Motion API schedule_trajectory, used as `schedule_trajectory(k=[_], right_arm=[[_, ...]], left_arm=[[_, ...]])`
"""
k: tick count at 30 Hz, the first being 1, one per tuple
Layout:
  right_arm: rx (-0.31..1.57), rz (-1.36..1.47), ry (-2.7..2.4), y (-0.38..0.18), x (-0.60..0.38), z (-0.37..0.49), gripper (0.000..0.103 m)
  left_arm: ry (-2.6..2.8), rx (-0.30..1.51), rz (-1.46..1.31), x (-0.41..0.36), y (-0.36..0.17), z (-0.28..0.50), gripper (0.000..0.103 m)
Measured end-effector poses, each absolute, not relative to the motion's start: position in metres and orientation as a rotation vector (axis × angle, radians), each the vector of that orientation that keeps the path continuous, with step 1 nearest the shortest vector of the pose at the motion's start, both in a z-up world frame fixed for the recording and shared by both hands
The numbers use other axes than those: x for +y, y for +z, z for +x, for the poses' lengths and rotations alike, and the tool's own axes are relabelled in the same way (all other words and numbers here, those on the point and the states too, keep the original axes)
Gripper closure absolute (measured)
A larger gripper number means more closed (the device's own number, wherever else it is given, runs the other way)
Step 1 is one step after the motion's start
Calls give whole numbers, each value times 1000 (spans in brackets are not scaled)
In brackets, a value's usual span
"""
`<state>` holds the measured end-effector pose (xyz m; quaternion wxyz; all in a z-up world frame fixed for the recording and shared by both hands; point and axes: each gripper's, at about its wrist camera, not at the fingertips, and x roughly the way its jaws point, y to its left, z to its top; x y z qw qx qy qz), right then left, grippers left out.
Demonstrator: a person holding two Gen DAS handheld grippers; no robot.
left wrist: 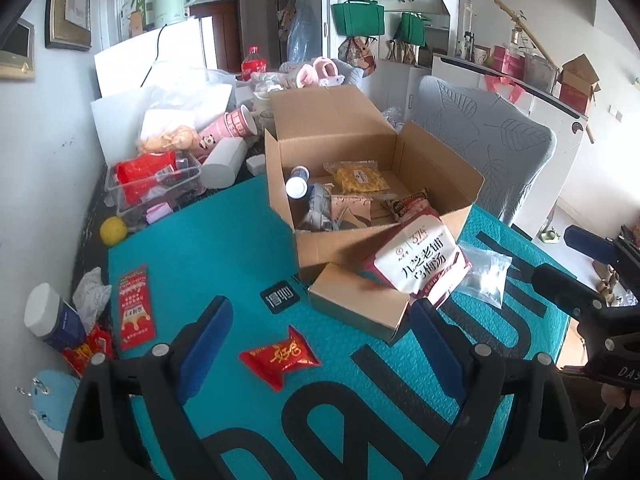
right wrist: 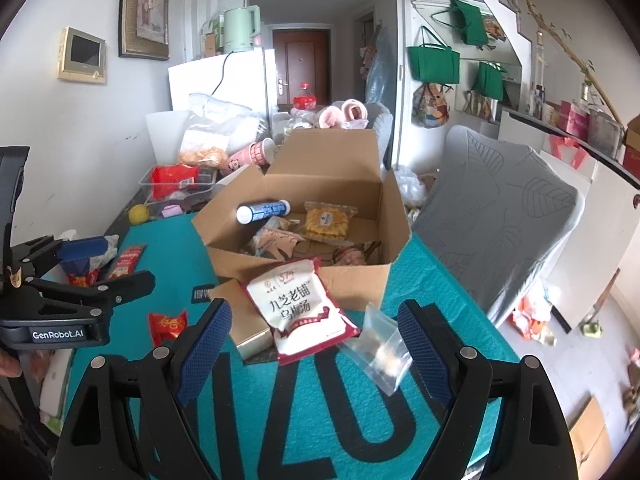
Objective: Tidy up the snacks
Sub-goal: 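Withdraw both tools from the box back toward the table, then lower the left tool onto the red candy packet while the right tool lowers onto the gold box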
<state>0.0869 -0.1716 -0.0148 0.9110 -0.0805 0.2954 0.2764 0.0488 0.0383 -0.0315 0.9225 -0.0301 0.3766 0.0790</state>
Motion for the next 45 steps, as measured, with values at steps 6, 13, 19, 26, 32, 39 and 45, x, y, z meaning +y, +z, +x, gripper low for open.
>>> schedule_trajectory(k=[6, 13, 19, 26, 32, 39, 45], right_arm=[[657, -174, 588, -41, -163, 83, 17], [716, -152, 594, -71, -156, 81, 17], [782, -164, 597, -103, -147, 84, 17], [828, -163, 621, -125, -137, 93, 17], [827, -160, 664, -127, -126, 103, 17], [826, -188, 723, -133, -107, 116, 18], [802, -173, 763, -133, -92, 131, 22]], left_arm=[[172, 814, -108, 44, -56, 44, 12], [201, 864, -169, 57, -88, 43, 12], [228, 912, -203, 72, -113, 47, 12], [206, 951, -284, 86, -133, 60, 12], [241, 984, -280, 91, -144, 78, 12], [260, 1029, -241, 95, -154, 90, 13], [232, 1026, -265, 105, -155, 84, 53]])
